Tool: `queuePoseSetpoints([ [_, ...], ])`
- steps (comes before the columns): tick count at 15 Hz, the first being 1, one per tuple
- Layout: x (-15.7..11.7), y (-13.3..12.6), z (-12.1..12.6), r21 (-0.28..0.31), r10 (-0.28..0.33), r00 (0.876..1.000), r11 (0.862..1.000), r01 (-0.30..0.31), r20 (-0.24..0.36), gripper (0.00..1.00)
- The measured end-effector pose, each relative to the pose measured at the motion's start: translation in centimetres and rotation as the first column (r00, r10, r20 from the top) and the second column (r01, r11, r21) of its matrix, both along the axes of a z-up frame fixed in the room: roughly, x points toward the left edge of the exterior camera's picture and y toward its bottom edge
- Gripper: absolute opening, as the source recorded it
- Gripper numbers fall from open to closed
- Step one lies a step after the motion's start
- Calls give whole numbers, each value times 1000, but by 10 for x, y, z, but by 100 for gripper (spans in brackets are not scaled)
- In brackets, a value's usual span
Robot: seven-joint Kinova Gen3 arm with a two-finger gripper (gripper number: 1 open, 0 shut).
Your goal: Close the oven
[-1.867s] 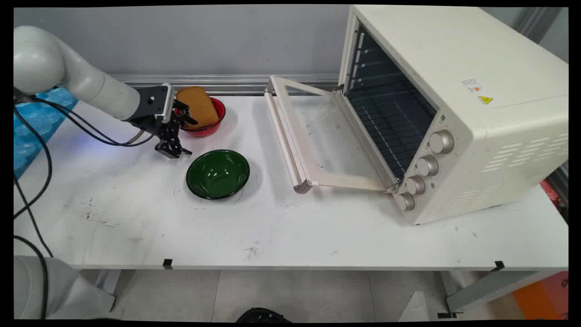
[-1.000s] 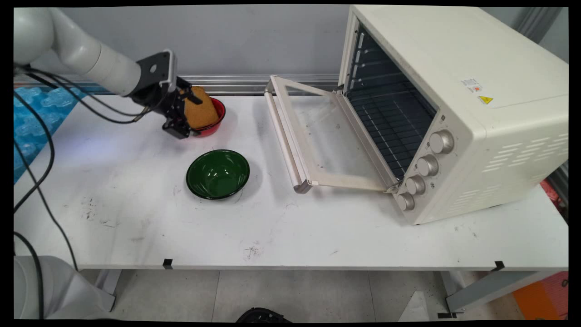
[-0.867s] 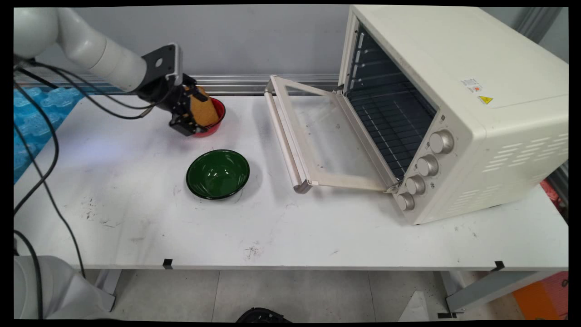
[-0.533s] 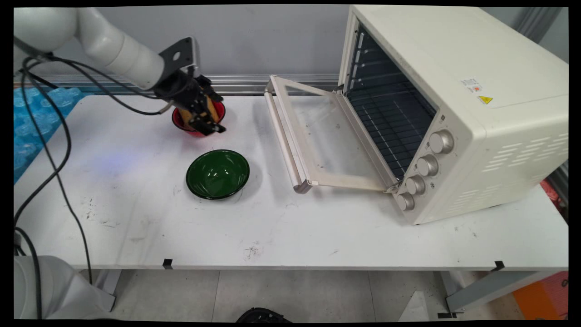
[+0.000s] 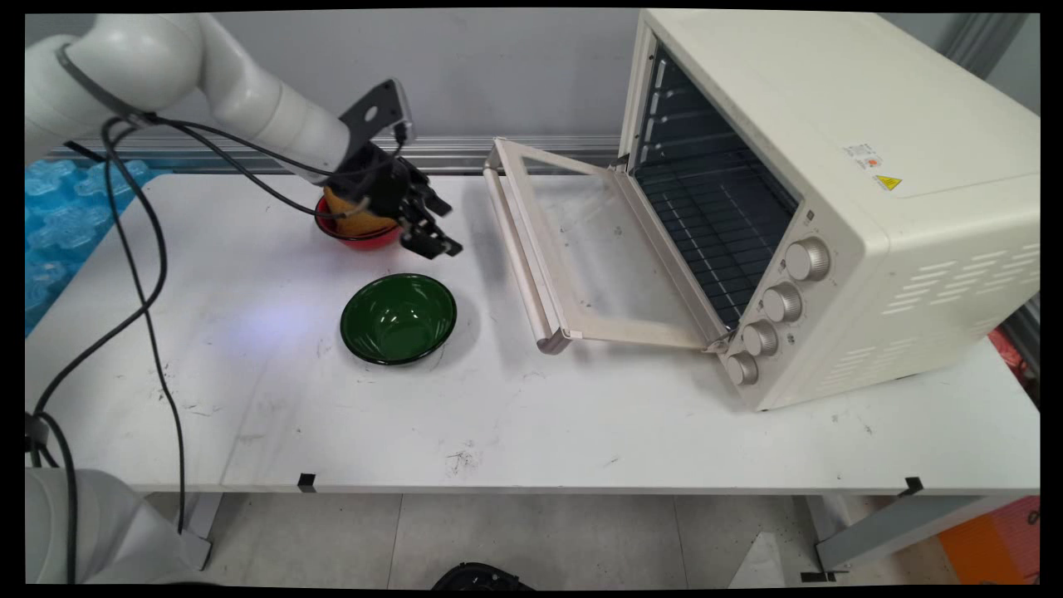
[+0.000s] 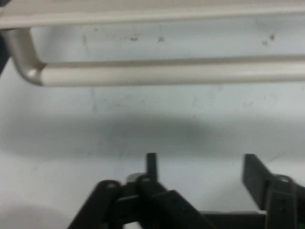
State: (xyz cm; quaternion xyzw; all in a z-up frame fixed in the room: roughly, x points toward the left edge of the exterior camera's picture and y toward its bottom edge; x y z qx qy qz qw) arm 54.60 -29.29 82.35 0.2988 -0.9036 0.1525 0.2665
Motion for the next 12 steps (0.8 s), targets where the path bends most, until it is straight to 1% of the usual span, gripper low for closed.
queuePoseSetpoints([
  [2,-8,-3,-9,12,2,1000,1000,-2,-27,0],
  [5,-19,-8,-24,22,-13,998,1000,15,-60,0],
  [12,-38,-16,-51,15,-63,990,998,65,-123,0],
])
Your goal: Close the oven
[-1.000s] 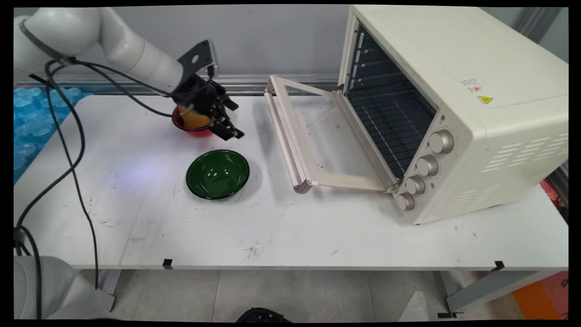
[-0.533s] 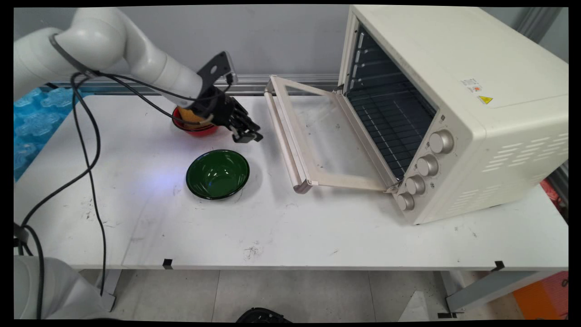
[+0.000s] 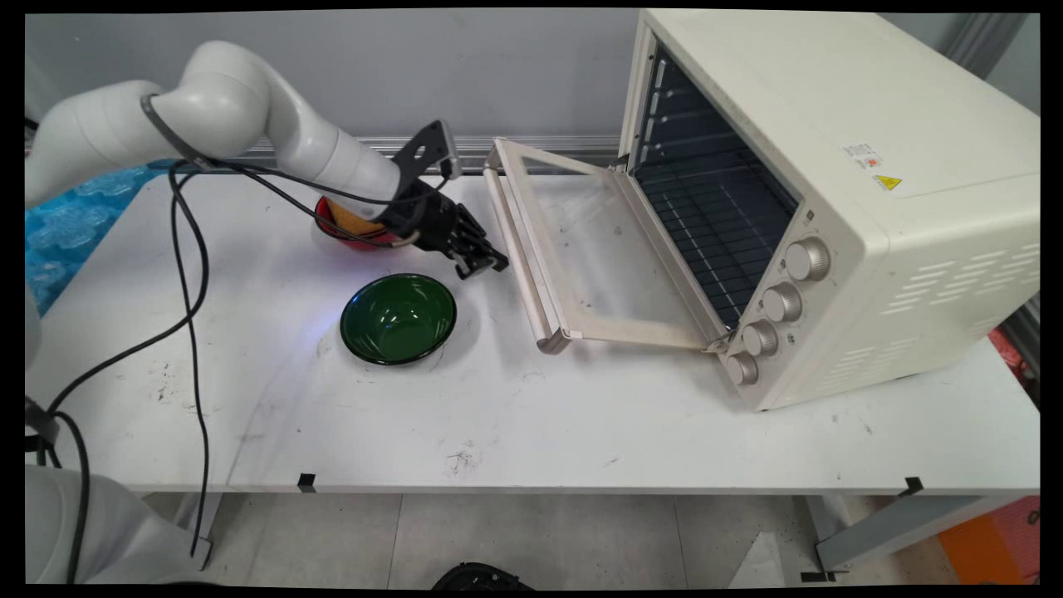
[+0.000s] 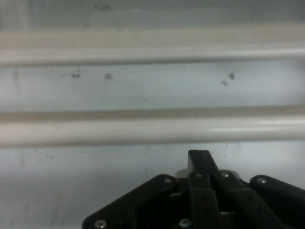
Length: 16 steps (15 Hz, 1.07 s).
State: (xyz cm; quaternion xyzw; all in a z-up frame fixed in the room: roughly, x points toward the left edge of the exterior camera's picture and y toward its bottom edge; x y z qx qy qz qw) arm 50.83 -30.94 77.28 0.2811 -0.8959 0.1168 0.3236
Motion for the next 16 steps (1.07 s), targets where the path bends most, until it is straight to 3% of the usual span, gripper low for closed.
queuePoseSetpoints([
  [7,-14,-10,-8,-17,-13,997,1000,12,-79,0],
  [16,-26,-24,17,-51,-8,988,999,0,-154,0],
])
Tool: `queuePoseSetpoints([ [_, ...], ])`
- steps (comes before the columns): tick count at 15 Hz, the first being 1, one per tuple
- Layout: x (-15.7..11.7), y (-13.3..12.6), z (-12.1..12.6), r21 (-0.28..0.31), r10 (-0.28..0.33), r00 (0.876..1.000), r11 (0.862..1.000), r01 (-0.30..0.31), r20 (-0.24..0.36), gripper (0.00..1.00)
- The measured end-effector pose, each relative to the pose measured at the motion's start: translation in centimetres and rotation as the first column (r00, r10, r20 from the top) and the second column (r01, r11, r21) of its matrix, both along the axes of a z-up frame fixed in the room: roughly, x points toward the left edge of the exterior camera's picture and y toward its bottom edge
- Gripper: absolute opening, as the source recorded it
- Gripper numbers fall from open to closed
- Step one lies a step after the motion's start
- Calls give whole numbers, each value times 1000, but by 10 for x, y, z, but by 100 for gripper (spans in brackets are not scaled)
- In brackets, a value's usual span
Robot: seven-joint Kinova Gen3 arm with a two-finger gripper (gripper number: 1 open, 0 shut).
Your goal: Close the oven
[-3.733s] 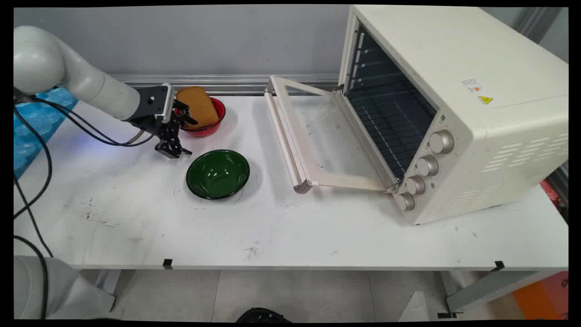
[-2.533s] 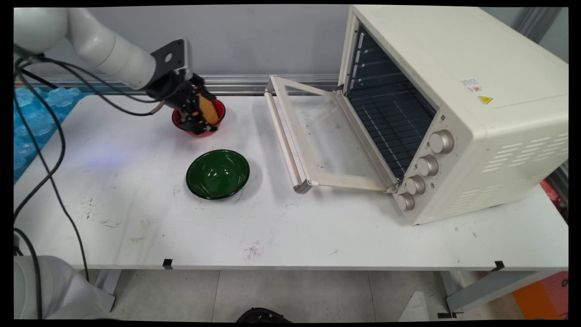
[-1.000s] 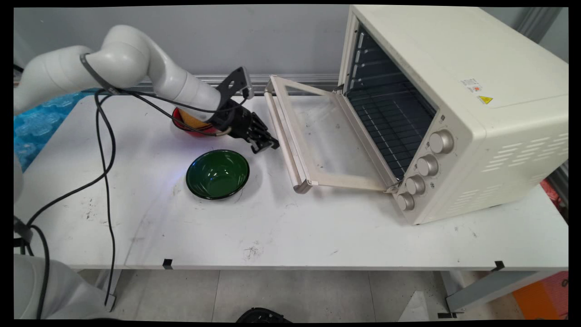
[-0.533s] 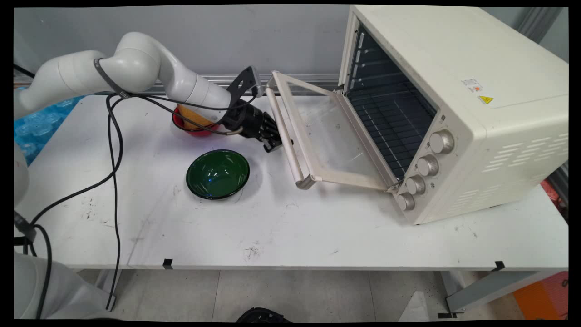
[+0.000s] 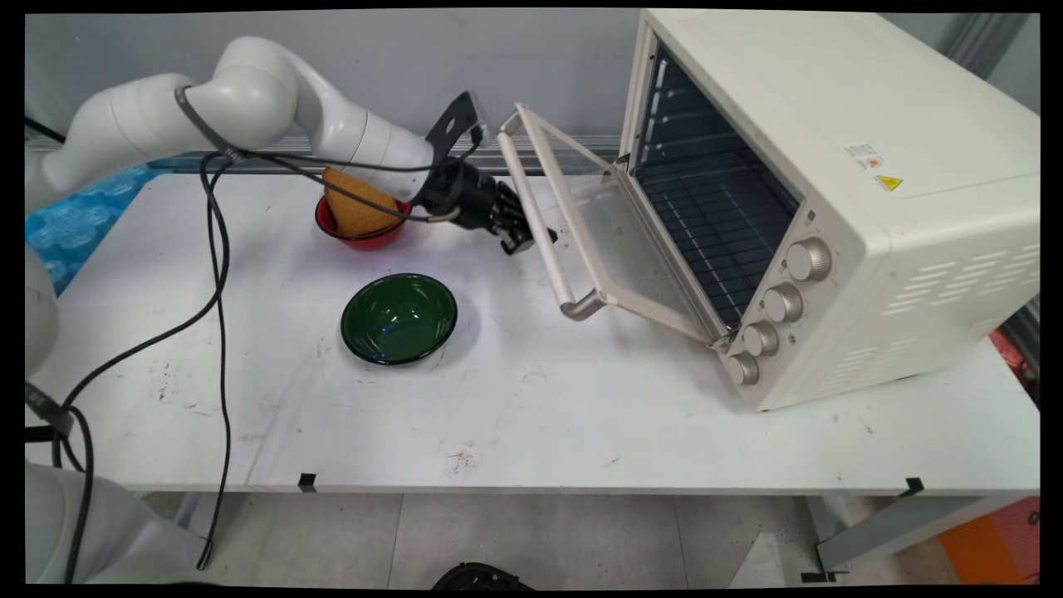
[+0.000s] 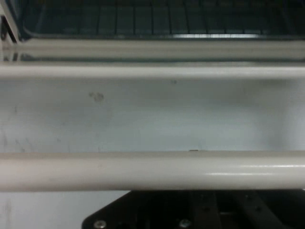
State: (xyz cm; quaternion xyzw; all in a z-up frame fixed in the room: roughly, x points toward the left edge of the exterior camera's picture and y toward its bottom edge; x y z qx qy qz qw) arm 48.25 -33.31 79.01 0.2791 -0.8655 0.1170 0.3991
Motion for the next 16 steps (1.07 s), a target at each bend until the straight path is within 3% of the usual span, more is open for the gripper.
queuePoseSetpoints([
  [16,-40,-40,79,-82,2,993,997,-11,-117,0],
])
